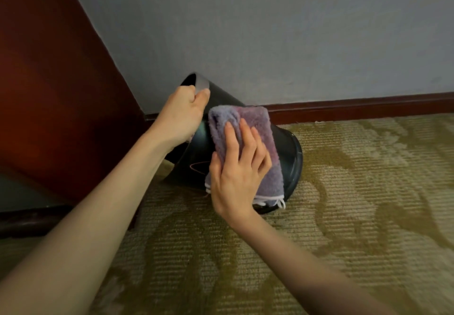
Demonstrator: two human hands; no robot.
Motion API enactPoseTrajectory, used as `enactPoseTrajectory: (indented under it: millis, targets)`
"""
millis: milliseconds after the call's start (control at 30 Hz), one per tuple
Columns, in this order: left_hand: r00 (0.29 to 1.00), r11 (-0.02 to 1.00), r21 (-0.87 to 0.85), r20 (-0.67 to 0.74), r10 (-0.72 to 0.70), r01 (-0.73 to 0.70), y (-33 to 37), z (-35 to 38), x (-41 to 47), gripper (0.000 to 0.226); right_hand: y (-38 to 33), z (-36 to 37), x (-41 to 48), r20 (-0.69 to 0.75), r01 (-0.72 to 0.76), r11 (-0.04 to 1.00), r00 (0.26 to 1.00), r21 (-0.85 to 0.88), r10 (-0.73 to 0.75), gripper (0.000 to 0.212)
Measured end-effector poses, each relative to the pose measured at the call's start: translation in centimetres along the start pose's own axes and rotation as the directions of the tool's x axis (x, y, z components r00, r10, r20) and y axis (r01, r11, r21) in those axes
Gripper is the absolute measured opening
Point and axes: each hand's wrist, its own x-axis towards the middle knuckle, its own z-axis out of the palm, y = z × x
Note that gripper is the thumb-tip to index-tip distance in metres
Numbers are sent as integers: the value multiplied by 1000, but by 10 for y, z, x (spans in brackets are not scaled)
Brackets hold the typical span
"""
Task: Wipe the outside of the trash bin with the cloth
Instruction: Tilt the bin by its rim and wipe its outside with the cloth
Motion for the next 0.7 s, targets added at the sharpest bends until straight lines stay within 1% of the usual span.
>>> enactPoseTrajectory:
  millis: [67,233,333,400,500,633,700]
  targets:
    - [1000,999,-34,-4,-4,3,1,1,0,38,2,-1,9,16,-3,1000,1000,14,2,48]
    - [1000,992,-129,2,-11,11,-4,0,-4,28,1,-8,35,96,-32,997,995,68,26,47]
    - [1000,989,-145,-4,-27,26,-8,-1,-4,30,-2,-7,59,156,-69,995,986,73,57,47]
    - [999,989,-146,-20,-29,26,-10,-3,-4,33,-3,-3,78,223,-89,993,972,80,70,42]
    - [999,988,-152,-26,-38,34,-11,-3,-8,30,-3,6,108,335,-151,981,937,118,104,30]
    - [999,984,-178,-21,-31,27,-9,0,-14,32,5,16,143,506,-312,939,839,144,201,29]
    - [999,989,-150,-30,-16,12,-5,1,-13,32,8,17,149,544,-342,926,813,159,207,28]
